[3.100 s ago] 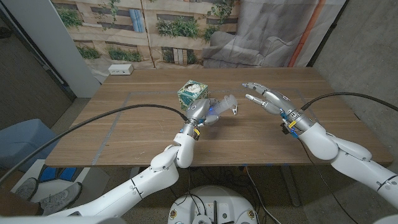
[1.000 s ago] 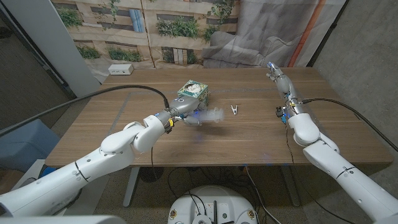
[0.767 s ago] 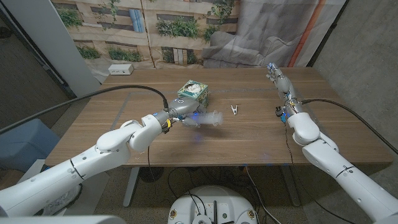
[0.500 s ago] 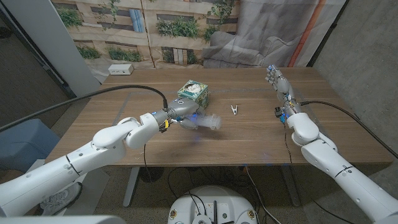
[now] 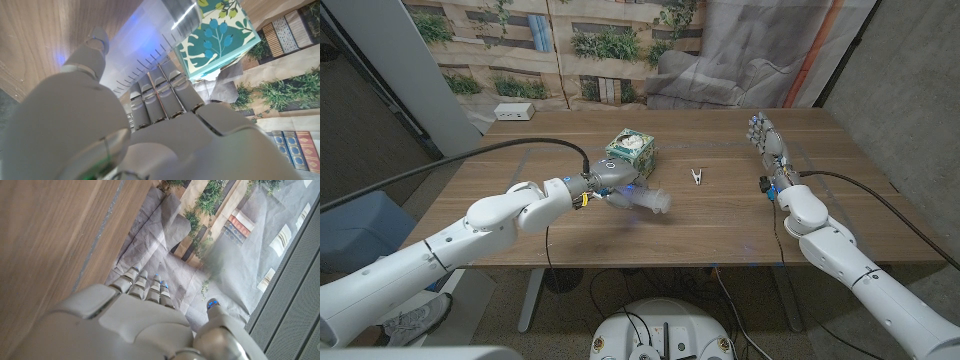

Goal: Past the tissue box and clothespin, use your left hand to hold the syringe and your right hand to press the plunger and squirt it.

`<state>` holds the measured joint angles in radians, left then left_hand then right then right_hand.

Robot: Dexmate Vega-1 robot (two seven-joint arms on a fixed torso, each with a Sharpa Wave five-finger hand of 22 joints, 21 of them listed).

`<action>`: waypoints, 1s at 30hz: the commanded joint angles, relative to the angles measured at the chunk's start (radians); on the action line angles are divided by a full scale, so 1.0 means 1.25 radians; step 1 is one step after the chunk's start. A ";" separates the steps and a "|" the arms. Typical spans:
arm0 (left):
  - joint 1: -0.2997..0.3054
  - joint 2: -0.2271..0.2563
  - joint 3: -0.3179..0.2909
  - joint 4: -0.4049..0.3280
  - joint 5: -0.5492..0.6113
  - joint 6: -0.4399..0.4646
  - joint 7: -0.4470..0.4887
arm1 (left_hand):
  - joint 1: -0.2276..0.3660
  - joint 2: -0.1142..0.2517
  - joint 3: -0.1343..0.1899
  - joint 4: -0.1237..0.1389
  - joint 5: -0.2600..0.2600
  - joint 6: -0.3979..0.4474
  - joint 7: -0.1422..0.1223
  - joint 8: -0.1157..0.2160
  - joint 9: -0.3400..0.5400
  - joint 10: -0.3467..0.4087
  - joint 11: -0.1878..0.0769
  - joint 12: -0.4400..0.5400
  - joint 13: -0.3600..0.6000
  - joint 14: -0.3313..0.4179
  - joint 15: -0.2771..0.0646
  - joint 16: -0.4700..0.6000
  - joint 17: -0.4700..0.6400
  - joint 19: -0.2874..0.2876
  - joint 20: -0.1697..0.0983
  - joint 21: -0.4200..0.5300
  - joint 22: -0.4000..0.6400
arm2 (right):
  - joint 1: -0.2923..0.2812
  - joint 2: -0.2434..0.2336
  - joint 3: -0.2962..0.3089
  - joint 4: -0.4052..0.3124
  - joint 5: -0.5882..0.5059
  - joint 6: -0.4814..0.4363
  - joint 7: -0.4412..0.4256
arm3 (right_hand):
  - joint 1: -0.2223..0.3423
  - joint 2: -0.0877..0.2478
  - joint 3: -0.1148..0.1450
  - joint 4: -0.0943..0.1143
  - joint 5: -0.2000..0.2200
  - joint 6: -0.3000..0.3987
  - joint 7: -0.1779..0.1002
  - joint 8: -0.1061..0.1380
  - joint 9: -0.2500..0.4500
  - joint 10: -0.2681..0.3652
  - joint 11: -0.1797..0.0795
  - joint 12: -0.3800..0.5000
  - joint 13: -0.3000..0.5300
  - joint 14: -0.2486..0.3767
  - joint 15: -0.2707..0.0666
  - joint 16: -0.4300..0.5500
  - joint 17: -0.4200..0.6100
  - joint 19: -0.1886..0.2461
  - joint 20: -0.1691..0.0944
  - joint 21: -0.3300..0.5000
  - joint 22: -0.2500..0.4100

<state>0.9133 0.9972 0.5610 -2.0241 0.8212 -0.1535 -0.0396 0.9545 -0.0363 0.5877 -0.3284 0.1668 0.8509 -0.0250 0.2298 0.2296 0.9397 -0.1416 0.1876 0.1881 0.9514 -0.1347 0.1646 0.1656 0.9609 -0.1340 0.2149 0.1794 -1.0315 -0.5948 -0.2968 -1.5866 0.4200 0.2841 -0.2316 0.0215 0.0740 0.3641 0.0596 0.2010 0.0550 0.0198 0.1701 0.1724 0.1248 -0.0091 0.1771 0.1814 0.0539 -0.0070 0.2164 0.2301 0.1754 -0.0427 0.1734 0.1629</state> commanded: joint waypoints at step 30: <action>-0.024 -0.056 0.069 0.038 0.084 0.091 -0.102 | -0.143 0.117 0.119 0.111 -0.002 0.005 -0.015 -0.009 0.002 -0.018 -0.020 -0.004 0.004 -0.042 -0.076 0.003 0.001 -0.039 -0.025 -0.007 0.001 | 0.056 0.062 -0.040 0.140 0.099 0.026 0.055 | -0.009 0.016 -0.002 0.013 0.005 -0.007 0.013 0.009 0.002 -0.006 0.007 0.006 0.001 -0.009 -0.004 -0.002 0.003 0.012 -0.007 0.011 0.002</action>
<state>0.8953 0.9344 0.6312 -1.9823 0.9122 -0.0606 -0.1419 0.9319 -0.0377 0.5947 -0.3351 0.1662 0.8592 -0.0382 0.2193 0.2300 0.9252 -0.1599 0.1849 0.1892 0.9073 -0.1255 0.1647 0.1629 0.9195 -0.1282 0.2061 0.1799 -0.9749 -0.5310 -0.3364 -1.4405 0.5360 0.3162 -0.1600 0.0111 0.0844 0.3599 0.0719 0.2010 0.0442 0.0307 0.1782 0.1725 0.1159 0.0000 0.1775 0.1815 0.0465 -0.0070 0.2164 0.2300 0.1792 -0.0390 0.1782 0.1632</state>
